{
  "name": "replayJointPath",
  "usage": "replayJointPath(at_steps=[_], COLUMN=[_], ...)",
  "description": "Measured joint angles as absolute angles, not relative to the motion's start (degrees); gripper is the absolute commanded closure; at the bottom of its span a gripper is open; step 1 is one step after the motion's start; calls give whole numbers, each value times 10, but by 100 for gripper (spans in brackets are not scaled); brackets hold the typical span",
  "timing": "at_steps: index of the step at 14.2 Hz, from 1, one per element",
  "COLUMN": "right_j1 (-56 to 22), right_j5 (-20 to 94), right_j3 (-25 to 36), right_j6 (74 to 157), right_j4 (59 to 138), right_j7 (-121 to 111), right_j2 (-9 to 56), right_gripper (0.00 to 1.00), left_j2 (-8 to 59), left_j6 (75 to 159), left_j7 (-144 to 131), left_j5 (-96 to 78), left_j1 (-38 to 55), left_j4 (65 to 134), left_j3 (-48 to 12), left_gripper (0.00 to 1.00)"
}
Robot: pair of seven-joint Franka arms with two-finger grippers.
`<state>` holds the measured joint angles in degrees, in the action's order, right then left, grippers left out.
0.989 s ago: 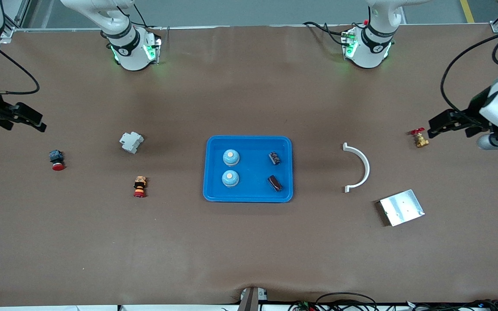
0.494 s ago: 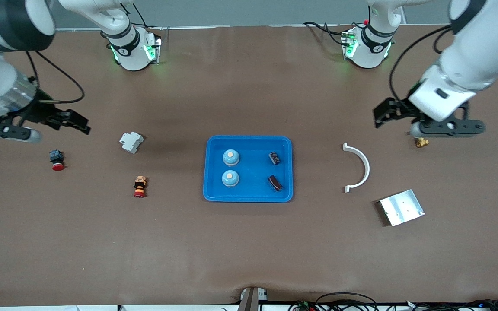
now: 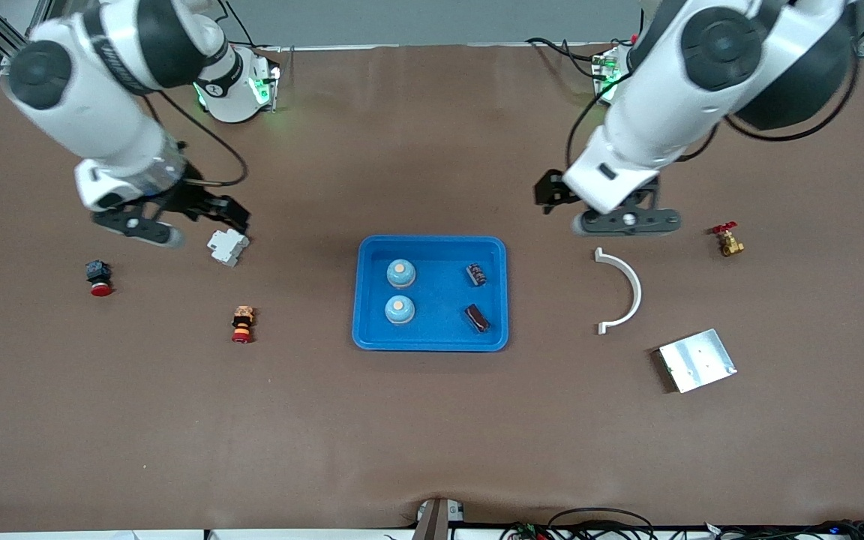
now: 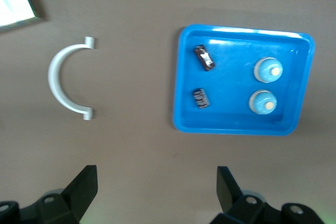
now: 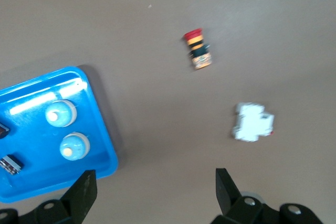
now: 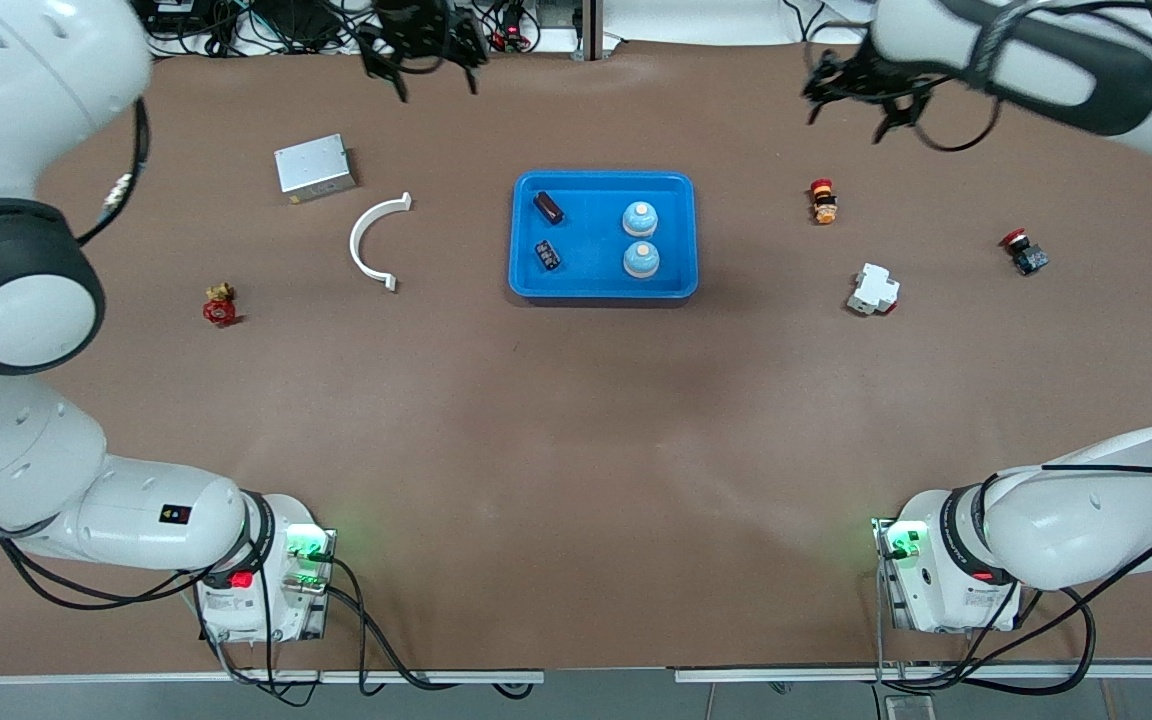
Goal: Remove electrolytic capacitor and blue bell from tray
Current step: 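Position the left gripper over a capacitor while the right gripper nears a bell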
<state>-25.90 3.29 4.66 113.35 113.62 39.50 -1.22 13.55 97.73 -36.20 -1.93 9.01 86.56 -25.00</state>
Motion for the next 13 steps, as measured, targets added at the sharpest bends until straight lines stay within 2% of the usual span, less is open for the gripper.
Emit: replayJointPath(at_steps=[7,13], right_j1=[-372,-404], right_j5=[20,20], right_j3=[46,47], right_j6=[1285,1343], right_j4=[1132,1084], right_j7=[569,625], right_j2=[119,211], right_gripper=[0,0], left_j2=[244,286], left_j6=[1054,1098], left_j7=[-530,-616], left_j5=[-19,-19], left_j1=[161,164], left_j4=[859,855], left_j3=[-249,-247], left_gripper=[0,0])
